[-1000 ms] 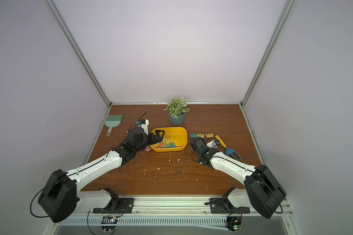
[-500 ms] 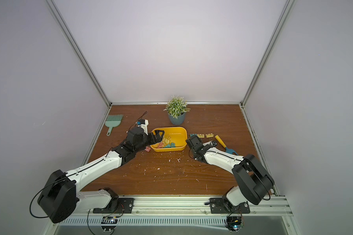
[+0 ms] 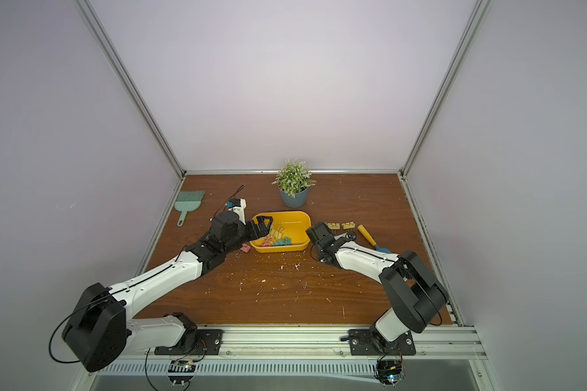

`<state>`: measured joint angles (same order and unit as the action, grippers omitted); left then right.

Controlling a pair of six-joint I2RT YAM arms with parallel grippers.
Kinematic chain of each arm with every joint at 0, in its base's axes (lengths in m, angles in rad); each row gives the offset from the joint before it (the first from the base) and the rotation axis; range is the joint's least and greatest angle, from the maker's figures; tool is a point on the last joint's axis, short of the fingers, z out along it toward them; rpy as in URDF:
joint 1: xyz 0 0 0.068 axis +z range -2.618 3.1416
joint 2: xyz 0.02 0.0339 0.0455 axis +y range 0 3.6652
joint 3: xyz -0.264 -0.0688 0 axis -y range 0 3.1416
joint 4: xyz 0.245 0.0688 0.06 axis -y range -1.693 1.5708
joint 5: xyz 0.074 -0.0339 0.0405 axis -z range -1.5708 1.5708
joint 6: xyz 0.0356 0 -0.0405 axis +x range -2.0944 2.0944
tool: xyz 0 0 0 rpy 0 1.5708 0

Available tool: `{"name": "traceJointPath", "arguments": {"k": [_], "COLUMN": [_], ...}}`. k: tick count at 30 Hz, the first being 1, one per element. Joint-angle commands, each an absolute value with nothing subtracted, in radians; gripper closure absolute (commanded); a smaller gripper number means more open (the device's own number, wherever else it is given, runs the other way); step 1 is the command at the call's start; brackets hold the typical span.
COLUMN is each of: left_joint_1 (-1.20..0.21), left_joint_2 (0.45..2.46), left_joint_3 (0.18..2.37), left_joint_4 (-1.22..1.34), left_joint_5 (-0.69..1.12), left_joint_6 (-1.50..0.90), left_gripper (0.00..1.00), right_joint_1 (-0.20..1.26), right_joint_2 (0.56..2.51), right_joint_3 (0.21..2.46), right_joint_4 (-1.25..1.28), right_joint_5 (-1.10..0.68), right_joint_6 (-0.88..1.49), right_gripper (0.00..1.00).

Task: Take out the binder clips from the storage box
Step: Place the binder clip at the center of the board.

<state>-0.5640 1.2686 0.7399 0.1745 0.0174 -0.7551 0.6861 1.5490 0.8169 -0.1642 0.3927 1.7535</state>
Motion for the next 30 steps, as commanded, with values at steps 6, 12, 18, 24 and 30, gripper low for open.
{"name": "traceJointPath", "arguments": {"k": [6,12,18,24,30], "left_joint_1": [-0.573,-0.572,-0.573,-0.573,-0.572], "left_joint_2": [1.276,1.286,1.29,1.29,1.291], "left_joint_3": [0.751,0.755,0.755,0.761,0.776], "left_joint_4": [0.158,0.155,0.149,0.149,0.129], "left_joint_5": [0.007,0.009,0.011,0.011,-0.007], "left_joint_6": [-0.758,-0.76,-0.762,-0.754,-0.73], "left_gripper": [0.01,0.01,0.01,0.01,0.01], "right_joint_1": [0.692,0.692,0.692,0.692,0.691], "right_joint_2": [1.517,1.525,1.503,1.445,1.374], "right_joint_3": [0.813,0.818,0.794,0.776,0.737], "right_joint_4": [-0.073,-0.048,-0.061,-0.1,-0.107], "right_joint_5": [0.345,0.304,0.306,0.328,0.358], "right_joint_6": [1.656,1.582,1.581,1.538,1.514], "right_gripper": [0.78,0.76,0.71,0.69,0.66]}}
